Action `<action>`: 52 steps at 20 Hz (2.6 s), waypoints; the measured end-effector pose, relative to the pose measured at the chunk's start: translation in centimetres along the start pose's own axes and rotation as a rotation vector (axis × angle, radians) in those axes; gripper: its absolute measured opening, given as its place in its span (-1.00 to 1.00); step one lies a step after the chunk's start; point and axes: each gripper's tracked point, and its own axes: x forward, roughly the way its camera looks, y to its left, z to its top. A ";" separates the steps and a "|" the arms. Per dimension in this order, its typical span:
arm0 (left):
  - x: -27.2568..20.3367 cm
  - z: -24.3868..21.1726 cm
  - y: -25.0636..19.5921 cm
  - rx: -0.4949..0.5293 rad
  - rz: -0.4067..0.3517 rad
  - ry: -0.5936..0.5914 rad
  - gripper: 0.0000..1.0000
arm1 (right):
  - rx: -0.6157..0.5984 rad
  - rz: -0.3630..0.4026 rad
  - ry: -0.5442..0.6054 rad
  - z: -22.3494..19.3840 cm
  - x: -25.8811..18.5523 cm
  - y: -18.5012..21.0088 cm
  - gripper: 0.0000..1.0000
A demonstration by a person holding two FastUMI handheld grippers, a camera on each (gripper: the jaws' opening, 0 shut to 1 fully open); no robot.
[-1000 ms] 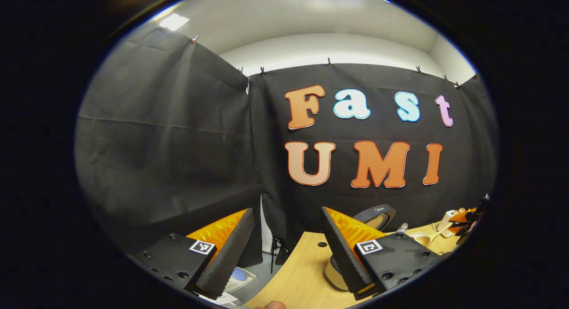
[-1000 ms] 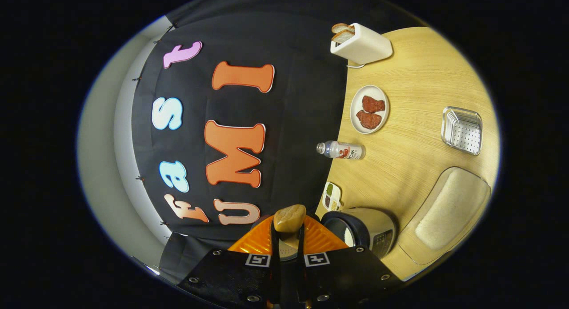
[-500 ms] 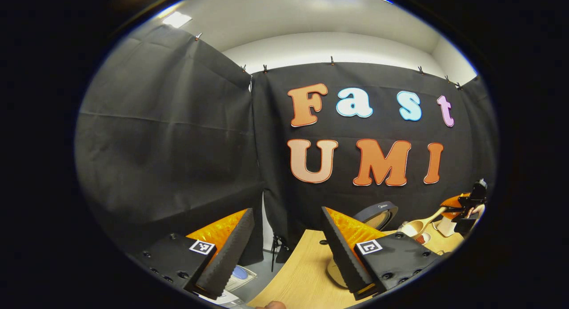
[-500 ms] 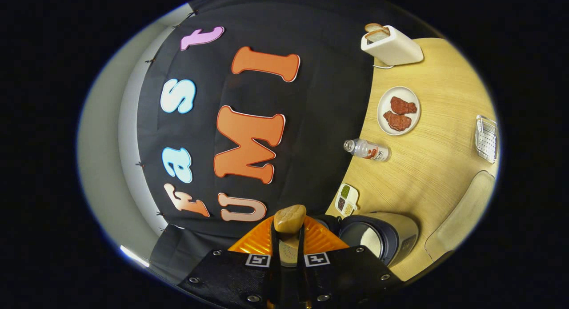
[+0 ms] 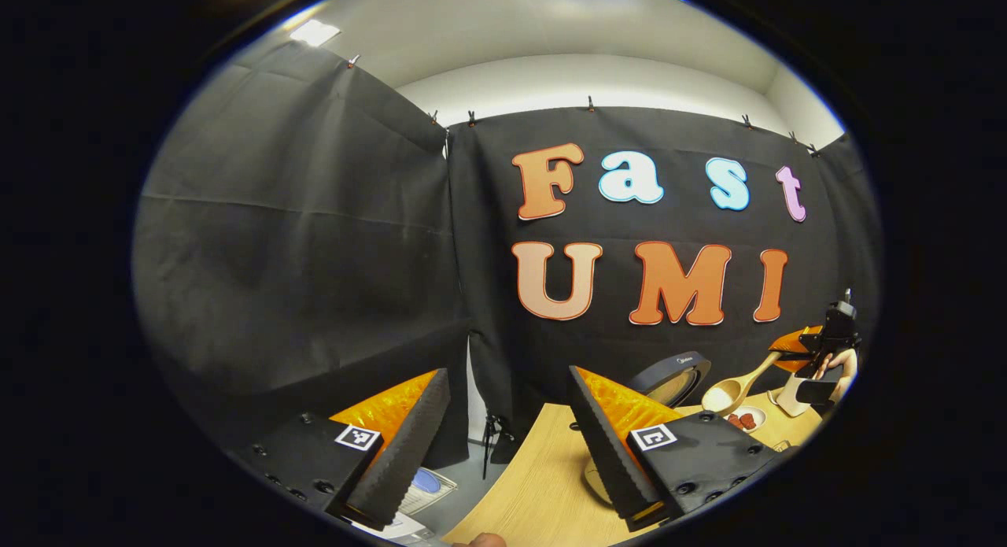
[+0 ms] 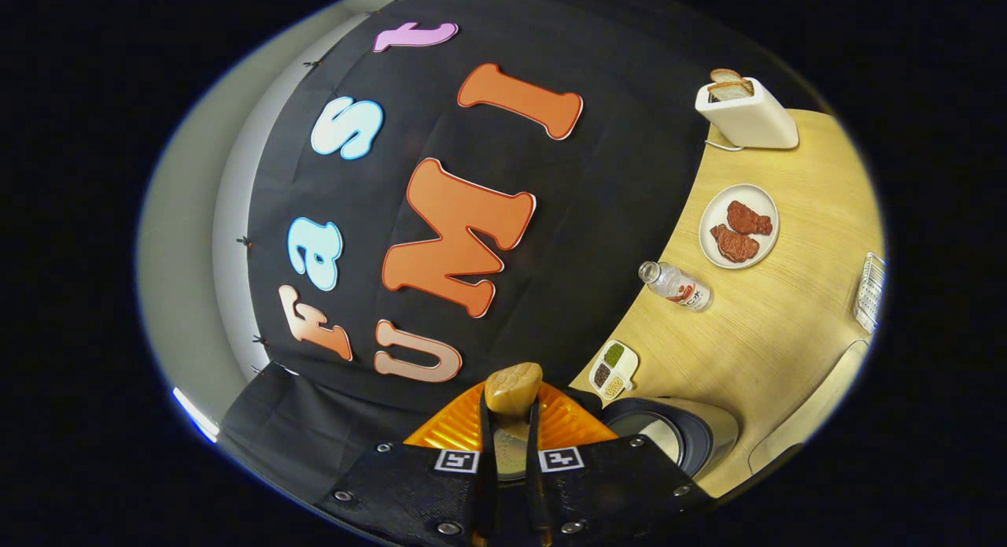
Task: Close the left gripper, press the button to open the rice cooker; take a wooden spoon from the chopstick holder with the right hand, scoop a spoonful of rice and pour it into the rice cooker, then put the wooden spoon back into the chopstick holder.
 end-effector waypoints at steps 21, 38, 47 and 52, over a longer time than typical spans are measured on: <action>-0.1 -0.8 1.3 -0.002 0.016 0.011 1.00 | -0.181 -0.019 -0.007 -1.4 1.0 0.7 -0.74; -0.5 -1.0 1.8 -0.015 0.013 0.015 1.00 | -0.319 0.002 -0.033 -2.0 0.8 1.9 -0.74; -0.7 -0.8 1.6 -0.037 -0.014 0.002 1.00 | -0.447 0.035 -0.055 -2.3 0.3 3.9 -0.74; -0.7 -0.8 1.4 -0.042 -0.021 0.002 1.00 | -0.515 0.048 -0.056 -2.8 0.3 4.6 -0.73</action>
